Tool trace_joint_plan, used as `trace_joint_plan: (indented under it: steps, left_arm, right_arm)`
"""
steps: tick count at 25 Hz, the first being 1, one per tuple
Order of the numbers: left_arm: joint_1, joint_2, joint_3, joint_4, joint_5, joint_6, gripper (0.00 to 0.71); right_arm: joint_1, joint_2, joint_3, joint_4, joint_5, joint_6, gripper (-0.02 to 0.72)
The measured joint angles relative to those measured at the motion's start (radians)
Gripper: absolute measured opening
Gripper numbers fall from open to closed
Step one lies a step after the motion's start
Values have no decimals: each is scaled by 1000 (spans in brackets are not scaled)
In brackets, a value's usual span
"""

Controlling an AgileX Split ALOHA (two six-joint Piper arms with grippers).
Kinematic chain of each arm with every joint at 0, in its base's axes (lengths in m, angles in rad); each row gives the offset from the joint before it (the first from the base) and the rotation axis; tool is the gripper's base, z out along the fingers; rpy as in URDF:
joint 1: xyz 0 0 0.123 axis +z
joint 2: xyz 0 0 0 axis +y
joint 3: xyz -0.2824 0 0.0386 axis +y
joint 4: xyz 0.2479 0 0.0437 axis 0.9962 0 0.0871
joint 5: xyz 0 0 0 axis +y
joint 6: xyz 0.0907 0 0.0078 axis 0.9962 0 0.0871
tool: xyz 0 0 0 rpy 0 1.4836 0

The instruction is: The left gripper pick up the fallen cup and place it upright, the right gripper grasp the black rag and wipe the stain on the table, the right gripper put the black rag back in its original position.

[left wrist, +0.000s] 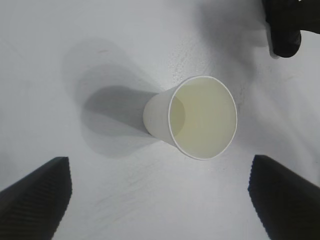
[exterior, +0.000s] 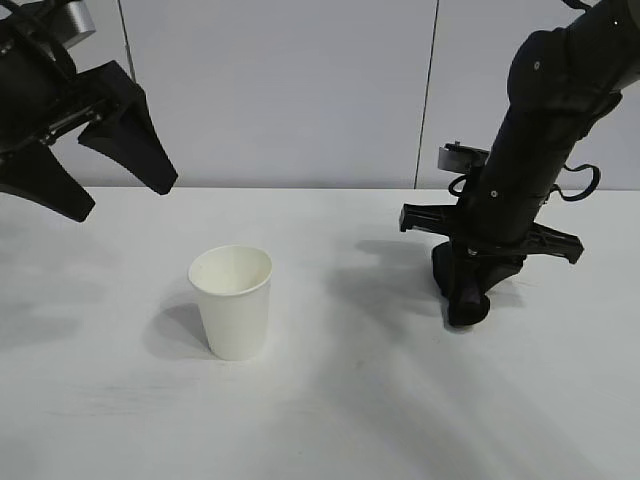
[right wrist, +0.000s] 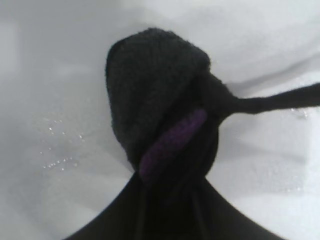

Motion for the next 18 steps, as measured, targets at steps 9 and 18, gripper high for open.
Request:
trace_joint_plan:
  steps: [9,18]
  left_arm:
    - [0,0,0,0,3,-115,693]
    - [0,0,0,0,3,-117,693]
  right_arm:
    - [0,-231,2,67,74,-31,601]
    - [0,-365,209,132,-13,-31,601]
